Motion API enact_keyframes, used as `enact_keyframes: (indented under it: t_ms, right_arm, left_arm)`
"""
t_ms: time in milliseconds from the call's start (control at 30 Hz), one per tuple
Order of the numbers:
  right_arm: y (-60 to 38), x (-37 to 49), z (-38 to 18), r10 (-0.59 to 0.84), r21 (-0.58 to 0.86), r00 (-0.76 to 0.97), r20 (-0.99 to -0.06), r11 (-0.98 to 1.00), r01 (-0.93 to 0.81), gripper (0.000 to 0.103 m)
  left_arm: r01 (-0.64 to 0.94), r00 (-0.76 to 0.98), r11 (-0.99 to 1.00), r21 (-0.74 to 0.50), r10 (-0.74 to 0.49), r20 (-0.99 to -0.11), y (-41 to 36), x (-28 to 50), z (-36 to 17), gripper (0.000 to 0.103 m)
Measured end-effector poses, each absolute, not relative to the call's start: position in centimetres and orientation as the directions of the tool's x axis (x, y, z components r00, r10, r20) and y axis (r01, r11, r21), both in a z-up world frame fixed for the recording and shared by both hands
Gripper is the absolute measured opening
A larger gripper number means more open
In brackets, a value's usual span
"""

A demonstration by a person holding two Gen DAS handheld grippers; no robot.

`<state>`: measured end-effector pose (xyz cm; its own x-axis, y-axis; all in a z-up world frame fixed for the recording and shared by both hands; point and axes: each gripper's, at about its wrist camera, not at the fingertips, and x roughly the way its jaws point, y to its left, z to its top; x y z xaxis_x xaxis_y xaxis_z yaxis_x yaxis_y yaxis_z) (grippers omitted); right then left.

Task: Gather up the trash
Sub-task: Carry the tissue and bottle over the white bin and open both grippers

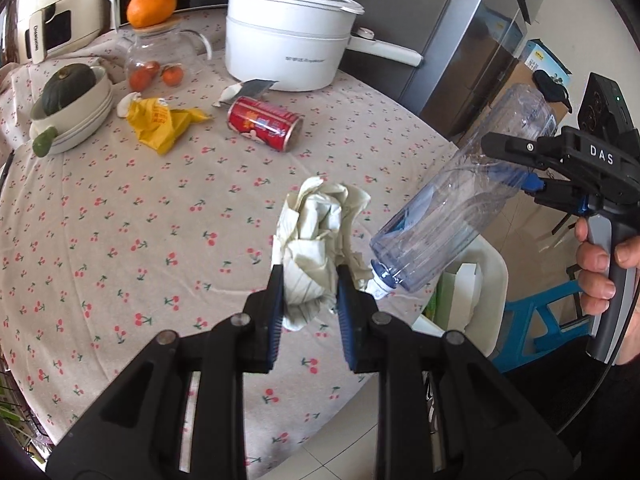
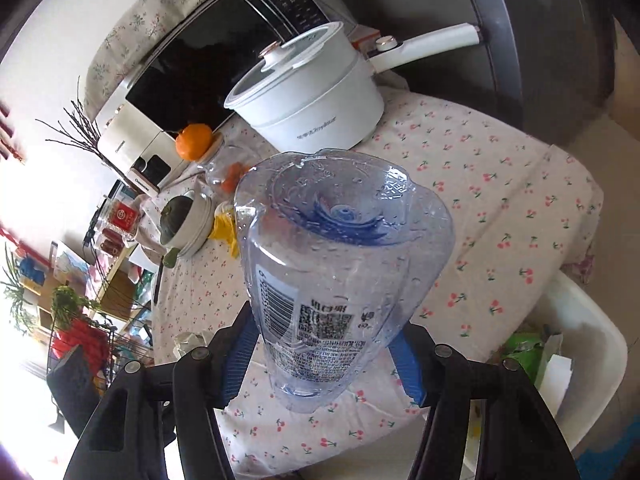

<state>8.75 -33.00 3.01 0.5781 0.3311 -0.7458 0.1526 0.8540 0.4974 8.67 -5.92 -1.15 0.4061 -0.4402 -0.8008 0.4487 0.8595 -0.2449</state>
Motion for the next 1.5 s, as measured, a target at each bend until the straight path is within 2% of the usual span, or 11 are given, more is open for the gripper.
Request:
enact_keyframes:
  t_ms: [267, 533, 900, 1000, 1067, 1300, 1500]
  right_arm:
    - [-39.2, 4.8, 5.1, 0.222, 0.431, 0.632, -0.742, 0.881, 0.196, 0.063]
    - [-46.0, 0.6, 4.7, 0.072, 0.334, 0.630, -0.773, 0.891, 0.307, 0.063]
    - [-51.0, -1.4, 2.4, 0.023, 0.310, 0.581, -0.814, 0.862, 0.401, 0.063]
    - [-51.5, -1.6, 2.4, 0.019, 0.310, 0.580, -0.815, 0.860, 0.407, 0.063]
    - [-51.4, -1.7, 2.4, 0.020, 0.309, 0.577, -0.817, 0.859, 0.407, 0.063]
    - [-50.4, -0.8, 1.6, 0.040, 0.297, 0.552, -0.833, 0.874, 0.384, 0.063]
    - [-48.1, 0.6, 0.3, 0.090, 0.304, 0.518, -0.851, 0.888, 0.345, 0.063]
  left_arm:
    - [0.562, 0.343, 0.789, -0.248, -0.496, -0.798, -13.2, 7.5, -1.2, 0.026]
    - [0.663, 0.222, 0.703, -0.257, -0.512, -0.830, -20.0, 5.5, -4.0, 0.027]
    - [0.728, 0.135, 0.643, -0.240, -0.477, -0.869, -25.8, 3.7, -8.1, 0.029]
    - [0.727, 0.130, 0.643, -0.242, -0.475, -0.870, -26.2, 4.0, -8.6, 0.044]
    - [0.719, 0.142, 0.653, -0.238, -0.474, -0.869, -26.1, 4.3, -8.5, 0.067]
    - [0.680, 0.199, 0.692, -0.241, -0.492, -0.848, -24.3, 5.7, -6.4, 0.082]
    - [0.635, 0.256, 0.740, -0.222, -0.473, -0.843, -21.4, 6.6, -5.3, 0.084]
